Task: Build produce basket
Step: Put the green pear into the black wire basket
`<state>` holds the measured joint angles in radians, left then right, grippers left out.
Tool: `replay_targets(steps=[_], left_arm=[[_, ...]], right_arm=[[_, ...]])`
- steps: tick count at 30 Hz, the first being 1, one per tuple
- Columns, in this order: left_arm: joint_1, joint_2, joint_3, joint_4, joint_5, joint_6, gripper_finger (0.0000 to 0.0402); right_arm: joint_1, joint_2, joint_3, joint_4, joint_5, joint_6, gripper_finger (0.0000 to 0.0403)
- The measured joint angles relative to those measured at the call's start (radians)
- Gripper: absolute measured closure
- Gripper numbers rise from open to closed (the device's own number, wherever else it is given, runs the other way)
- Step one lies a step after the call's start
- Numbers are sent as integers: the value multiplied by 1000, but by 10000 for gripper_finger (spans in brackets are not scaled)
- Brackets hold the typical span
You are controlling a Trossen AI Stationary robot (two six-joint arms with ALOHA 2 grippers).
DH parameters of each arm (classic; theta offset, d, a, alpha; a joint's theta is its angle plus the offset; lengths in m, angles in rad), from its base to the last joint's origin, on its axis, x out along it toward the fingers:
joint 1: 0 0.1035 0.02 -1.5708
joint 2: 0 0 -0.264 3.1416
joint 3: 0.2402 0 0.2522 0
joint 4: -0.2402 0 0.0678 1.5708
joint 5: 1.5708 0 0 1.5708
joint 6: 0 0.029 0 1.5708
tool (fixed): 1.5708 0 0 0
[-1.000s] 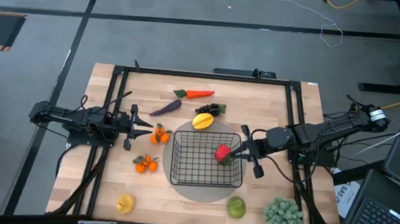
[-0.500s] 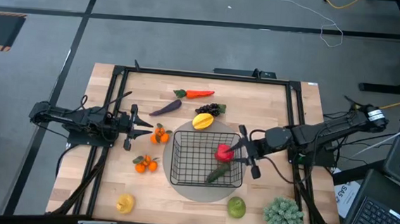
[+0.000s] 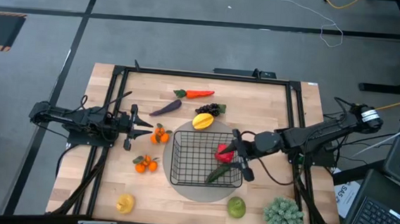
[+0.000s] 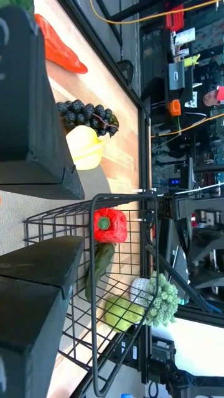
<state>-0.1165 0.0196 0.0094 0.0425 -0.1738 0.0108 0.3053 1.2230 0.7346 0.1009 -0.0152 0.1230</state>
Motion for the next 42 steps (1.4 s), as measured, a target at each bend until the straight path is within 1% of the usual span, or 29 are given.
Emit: replay_targets(steps=[2, 4, 6, 10, 12, 14, 16, 19, 23, 27, 29, 32, 36, 38, 42], left_arm=[[0, 0, 0, 0, 0, 0, 308], [0, 0, 0, 0, 0, 0, 308], [0, 0, 0, 0, 0, 0, 308], [0, 0, 0, 0, 0, 0, 308], [0, 0, 0, 0, 0, 0, 308], [0, 0, 0, 0, 0, 0, 308], [0, 0, 0, 0, 0, 0, 308], [0, 0, 0, 0, 0, 0, 308], [0, 0, 0, 0, 0, 0, 308], [0, 0, 0, 0, 0, 0, 308], [0, 0, 0, 0, 0, 0, 308], [0, 0, 0, 0, 0, 0, 308], [0, 0, 0, 0, 0, 0, 308], [0, 0, 0, 1, 0, 0, 308], [0, 0, 0, 0, 0, 0, 308]], right_arm=[[0, -17, 35, -65, -35, 105, 191], [4, -33, 63, -93, -84, 156, 191], [23, -41, 69, -115, -148, 152, 194], [89, -41, 68, -169, -309, 107, 202], [135, -38, 56, -196, -342, 108, 207], [186, -37, 37, -215, -349, 109, 211], [230, -35, 25, -213, -313, 109, 213], [280, -24, 8, -215, -202, 108, 214], [317, 17, 1, -178, -187, 129, 215], [347, 107, 1, -105, -134, 134, 215], [357, 159, 23, -96, -113, 134, 215], [362, 223, 73, -146, -78, 141, 215], [362, 273, 152, -305, -9, 192, 215], [362, 287, 180, -358, 6, 218, 215], [371, 298, 191, -371, 6, 243, 215]])
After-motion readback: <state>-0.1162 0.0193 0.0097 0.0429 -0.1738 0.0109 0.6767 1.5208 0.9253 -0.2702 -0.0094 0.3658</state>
